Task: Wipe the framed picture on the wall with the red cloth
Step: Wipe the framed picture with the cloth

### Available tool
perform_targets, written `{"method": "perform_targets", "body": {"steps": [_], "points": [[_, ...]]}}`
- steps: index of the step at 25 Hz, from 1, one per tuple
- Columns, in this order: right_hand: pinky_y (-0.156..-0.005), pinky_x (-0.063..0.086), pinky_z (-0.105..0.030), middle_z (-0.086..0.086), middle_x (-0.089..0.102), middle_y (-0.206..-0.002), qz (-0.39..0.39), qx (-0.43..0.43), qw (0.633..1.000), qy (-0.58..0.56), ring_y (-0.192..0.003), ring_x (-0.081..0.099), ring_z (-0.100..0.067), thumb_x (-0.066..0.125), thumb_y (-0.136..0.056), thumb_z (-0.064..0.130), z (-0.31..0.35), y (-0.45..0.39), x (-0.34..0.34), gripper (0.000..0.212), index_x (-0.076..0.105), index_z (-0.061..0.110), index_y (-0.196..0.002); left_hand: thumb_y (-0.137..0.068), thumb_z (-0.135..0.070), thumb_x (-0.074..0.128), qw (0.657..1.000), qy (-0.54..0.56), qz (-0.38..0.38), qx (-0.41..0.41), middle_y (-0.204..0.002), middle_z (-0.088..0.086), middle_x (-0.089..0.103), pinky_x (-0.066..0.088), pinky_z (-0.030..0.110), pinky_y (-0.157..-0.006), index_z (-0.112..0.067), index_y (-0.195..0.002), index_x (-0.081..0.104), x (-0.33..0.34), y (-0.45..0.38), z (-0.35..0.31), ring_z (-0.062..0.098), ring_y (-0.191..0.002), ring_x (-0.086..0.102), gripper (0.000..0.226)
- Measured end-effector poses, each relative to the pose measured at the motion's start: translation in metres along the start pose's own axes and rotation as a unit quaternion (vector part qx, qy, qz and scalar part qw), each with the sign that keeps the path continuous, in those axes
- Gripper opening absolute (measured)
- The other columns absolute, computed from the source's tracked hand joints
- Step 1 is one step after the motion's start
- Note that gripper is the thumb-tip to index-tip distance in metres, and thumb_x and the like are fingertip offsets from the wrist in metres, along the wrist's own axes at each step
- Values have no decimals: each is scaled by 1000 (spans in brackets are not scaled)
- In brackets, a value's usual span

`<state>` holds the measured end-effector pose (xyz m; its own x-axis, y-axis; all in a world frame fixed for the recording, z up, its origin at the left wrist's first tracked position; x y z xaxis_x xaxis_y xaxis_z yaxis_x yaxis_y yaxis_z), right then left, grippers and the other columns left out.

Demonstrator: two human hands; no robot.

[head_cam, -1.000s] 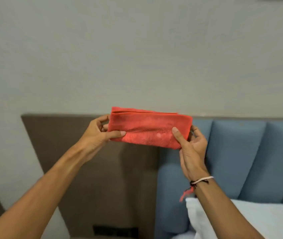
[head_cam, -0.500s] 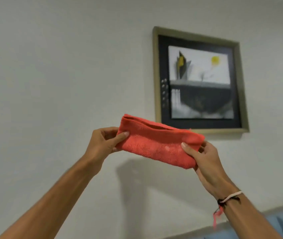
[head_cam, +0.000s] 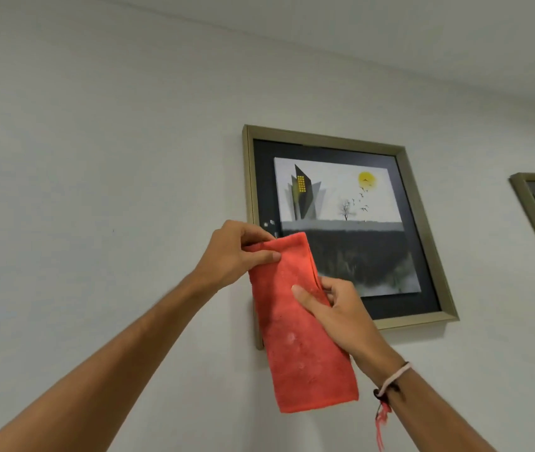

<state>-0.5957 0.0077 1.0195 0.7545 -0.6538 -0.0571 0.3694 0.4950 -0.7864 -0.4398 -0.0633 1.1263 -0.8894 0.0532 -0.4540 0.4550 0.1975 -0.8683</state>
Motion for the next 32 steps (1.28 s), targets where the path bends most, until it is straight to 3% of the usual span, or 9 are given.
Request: {"method": "perform_targets", "body": {"steps": [4,6,8,11,14,16,18,24,32], "points": [[-67,63,-45,-18,72,-74,-97,-24,995,28,-67,71,-38,61,-99,44,8,-39,-2,46,65,3,-79,-96,-42,60,967,-188,-144,93,-132,10,65,52,41,-103,-18,-141,57,-32,-23,11,23,-121,60,51],[-52,48,-32,-5,56,-58,-141,-38,989,35,-53,56,-23,57,-101,43,16,-59,3,48,52,14,-64,-101,-48,44,911,-356,-182,101,-154,15,48,41,46,-112,-22,-155,40,-49,-33,26,29,-141,46,59],[-55,46,-32,0,55,-60,-184,-52,981,39,-55,54,-18,59,-101,41,23,-79,8,45,52,19,-62,-103,-52,32,854,-475,-184,108,-165,19,32,33,49,-119,-23,-160,27,-60,-43,38,33,-152,33,64],[-92,52,-47,-14,63,-111,-279,-84,943,160,-107,59,-31,70,-92,43,24,-98,11,31,68,13,-98,-102,-56,18,825,-531,-151,123,-171,18,14,22,50,-126,-27,-163,13,-62,-60,48,31,-159,17,68],[-102,41,-50,-13,53,-135,-357,-184,852,336,-127,52,-32,77,-84,39,35,-94,16,54,56,18,-129,-102,-59,14,810,-554,-115,153,-172,18,6,17,53,-128,-31,-163,6,-49,-75,52,30,-160,11,68],[-107,36,-48,-11,61,-134,-304,-320,795,416,-127,58,-31,67,-90,20,44,-96,33,38,62,18,-127,-102,-60,13,804,-561,-103,169,-172,18,6,15,54,-128,-33,-163,4,-44,-83,54,30,-160,10,67],[-118,31,-47,-14,64,-141,-208,-384,783,443,-136,58,-31,50,-96,12,36,-103,50,38,65,11,-131,-102,-60,11,804,-559,-95,177,-173,17,4,12,55,-128,-36,-162,3,-42,-88,57,29,-160,7,66],[-132,-2,-42,-9,-2,-174,-51,-298,813,497,-161,-5,-19,12,-96,71,17,-132,64,92,-1,10,-163,-101,-59,9,807,-548,-105,193,-173,14,-7,5,57,-128,-39,-161,-2,-43,-95,65,27,-160,-5,64],[-131,-6,-43,-3,-26,-171,2,-252,836,488,-158,-24,-13,12,-79,96,-17,-72,75,118,-23,16,-160,-101,-60,6,817,-533,-113,189,-173,14,-9,0,61,-127,-40,-161,-3,-43,-95,65,28,-160,-8,64]]}}
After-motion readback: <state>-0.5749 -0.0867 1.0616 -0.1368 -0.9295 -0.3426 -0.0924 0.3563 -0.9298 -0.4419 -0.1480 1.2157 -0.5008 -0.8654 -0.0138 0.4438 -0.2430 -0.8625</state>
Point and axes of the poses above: each hand's wrist, its own y-axis away from the middle knuckle, its own x-axis out of the palm, z = x × y, the point moved 6 cm from there along -y, towards the middle knuckle
